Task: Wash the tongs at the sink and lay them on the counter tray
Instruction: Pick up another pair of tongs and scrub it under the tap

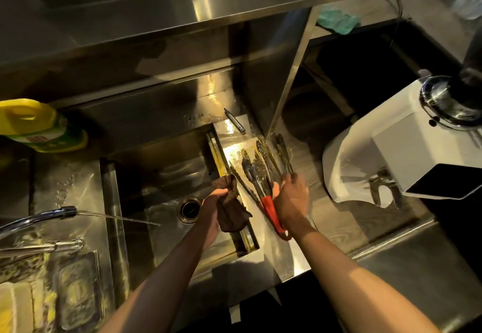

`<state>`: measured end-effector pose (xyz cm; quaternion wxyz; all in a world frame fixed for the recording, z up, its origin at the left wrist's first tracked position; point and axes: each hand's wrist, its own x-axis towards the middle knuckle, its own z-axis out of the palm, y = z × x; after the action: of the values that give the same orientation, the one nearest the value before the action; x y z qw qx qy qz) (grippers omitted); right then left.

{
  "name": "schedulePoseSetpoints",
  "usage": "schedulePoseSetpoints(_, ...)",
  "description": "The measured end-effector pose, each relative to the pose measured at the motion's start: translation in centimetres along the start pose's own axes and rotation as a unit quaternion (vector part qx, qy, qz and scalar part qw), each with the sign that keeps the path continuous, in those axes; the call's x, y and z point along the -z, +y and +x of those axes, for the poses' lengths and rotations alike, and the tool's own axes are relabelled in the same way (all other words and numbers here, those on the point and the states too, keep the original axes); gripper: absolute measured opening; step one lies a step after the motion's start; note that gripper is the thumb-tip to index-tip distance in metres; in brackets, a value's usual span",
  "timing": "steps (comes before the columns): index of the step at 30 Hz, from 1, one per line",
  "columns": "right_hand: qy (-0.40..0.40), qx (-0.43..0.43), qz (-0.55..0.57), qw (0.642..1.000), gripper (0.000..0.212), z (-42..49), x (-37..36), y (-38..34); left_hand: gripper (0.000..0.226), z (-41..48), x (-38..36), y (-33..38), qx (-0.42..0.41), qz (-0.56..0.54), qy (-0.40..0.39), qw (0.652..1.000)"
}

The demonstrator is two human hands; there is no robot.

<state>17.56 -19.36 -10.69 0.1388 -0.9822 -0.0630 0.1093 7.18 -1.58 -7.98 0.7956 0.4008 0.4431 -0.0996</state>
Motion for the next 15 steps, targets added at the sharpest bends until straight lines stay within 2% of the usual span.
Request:
schedulePoseSetpoints(3, -0.062, -0.06, 0.0, 0.996, 0.046, 1.3, 0.4, 1.4, 0.056, 1.7, 0.0, -0.5, 0.011, -0.011, -0.015, 1.0)
schedulePoseSetpoints(5, -0.105, -0.065, -0.009, 0.992, 0.042, 2.0, 0.1, 2.2, 0.061, 1.7, -0.5, -0.3, 0.017, -0.003, -0.021, 1.0)
schedulePoseSetpoints(7, -0.107, -0.051, -0.022, 0.993, 0.03, 2.5, -0.2, 2.7, 0.051, 0.9, -1.5, 0.3, 0.004, 0.006, -0.025, 1.0)
schedulePoseSetpoints(10, -0.089, -0.038, 0.007, 0.995, 0.024, 2.3, -0.2, 3.3, 0.033, 0.2, -3.2, 0.5, 0.009, 0.013, -0.033, 0.999)
schedulePoseSetpoints(13, -0.056, -0.006, 0.059, 0.997, 0.024, 1.3, -0.1, 4.5, 0.03, 0.6, -3.9, 0.3, 0.003, 0.011, -0.034, 0.999)
schedulePoseSetpoints(15, -0.066, -0.006, 0.079, 0.995, 0.026, 0.8, 0.2, 5.2, 0.031, 0.8, -4.0, 0.3, 0.002, 0.018, -0.037, 0.999)
